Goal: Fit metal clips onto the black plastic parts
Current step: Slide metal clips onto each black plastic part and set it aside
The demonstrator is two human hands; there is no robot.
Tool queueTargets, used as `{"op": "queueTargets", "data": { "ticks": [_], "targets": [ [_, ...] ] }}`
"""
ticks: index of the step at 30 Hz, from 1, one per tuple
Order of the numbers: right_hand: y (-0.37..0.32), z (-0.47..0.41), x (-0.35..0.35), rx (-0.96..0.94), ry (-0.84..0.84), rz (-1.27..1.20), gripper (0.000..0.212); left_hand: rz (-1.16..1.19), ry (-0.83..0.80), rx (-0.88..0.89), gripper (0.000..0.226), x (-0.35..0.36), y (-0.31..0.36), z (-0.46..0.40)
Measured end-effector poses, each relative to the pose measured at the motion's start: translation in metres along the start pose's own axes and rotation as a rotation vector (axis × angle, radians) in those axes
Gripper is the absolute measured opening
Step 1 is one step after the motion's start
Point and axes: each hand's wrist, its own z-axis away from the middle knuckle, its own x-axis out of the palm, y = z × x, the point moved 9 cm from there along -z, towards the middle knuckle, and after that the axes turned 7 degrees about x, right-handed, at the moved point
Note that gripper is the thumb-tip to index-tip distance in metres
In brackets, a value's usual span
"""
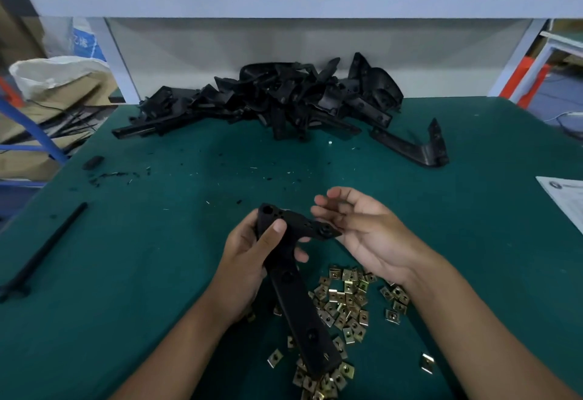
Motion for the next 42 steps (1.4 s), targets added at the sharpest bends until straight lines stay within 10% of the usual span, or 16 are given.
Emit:
{"op": "queueTargets", "data": {
  "ticks": [31, 42],
  "targets": [
    [-0.005, 0.002, -0.003, 0.020, 0.037, 0.281, 0.036, 0.049, -0.028, -0.028, 0.034, 0.004, 0.004, 0.002],
    [-0.044, -0.014, 0.053, -0.036, -0.097, 0.749, 0.034, 0.060, -0.063, 0.000, 0.036, 0.005, 0.011, 0.004]
  ]
}}
